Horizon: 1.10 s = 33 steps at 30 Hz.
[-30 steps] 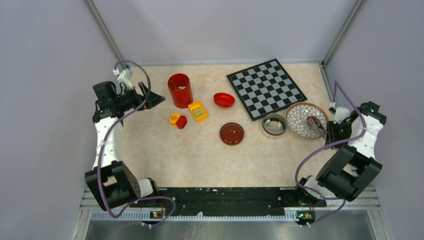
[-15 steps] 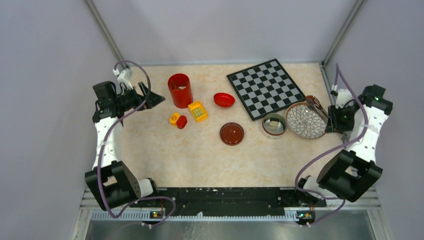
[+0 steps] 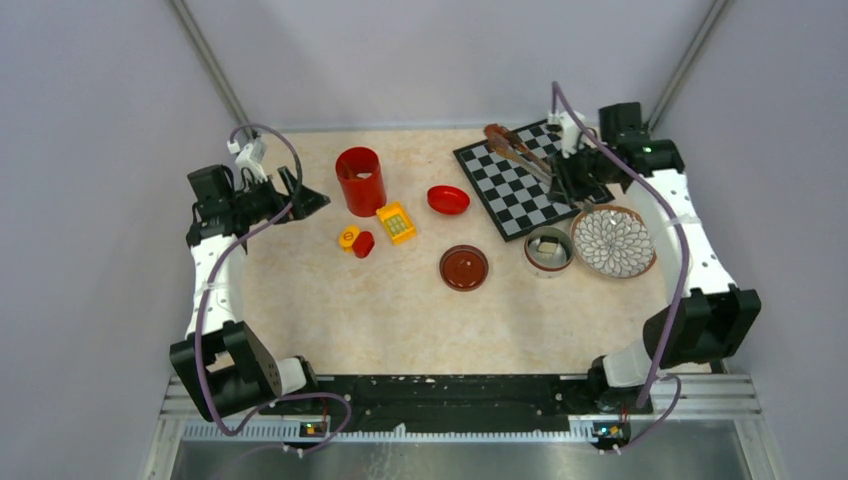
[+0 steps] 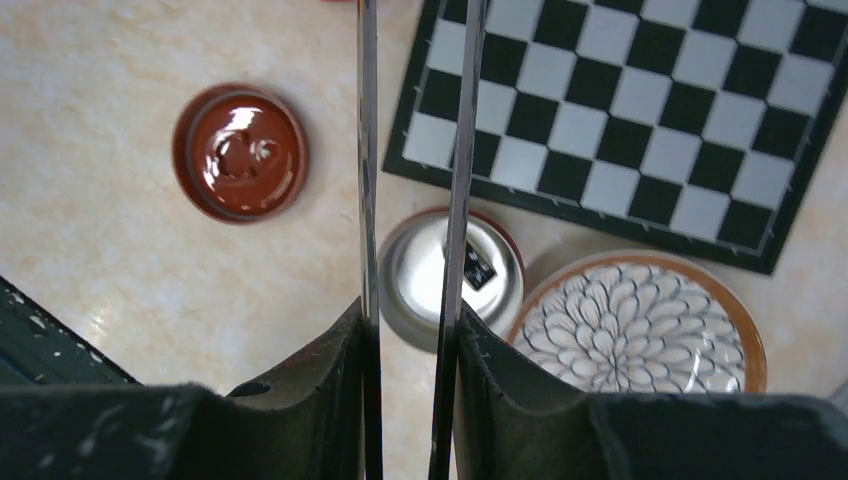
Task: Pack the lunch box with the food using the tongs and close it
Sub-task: Pick up the fake food from the plate, then place the fake food in the packing box.
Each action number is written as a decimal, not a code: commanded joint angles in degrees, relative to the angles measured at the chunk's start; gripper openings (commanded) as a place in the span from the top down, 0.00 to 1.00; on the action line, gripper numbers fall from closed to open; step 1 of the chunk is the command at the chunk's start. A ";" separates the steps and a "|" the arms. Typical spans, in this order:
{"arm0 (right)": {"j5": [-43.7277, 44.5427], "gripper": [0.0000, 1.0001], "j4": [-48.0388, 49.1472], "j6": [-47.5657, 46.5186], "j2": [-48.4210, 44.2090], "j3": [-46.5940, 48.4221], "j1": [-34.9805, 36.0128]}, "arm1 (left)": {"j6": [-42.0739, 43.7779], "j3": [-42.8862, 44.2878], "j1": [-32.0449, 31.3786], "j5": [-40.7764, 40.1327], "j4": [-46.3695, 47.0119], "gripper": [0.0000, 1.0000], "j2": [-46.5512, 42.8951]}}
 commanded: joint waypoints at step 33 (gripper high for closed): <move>0.68 1.00 13.12 11.42 42.04 41.61 34.46 | 3.15 -0.78 0.34 -3.54 -1.02 0.01 -2.18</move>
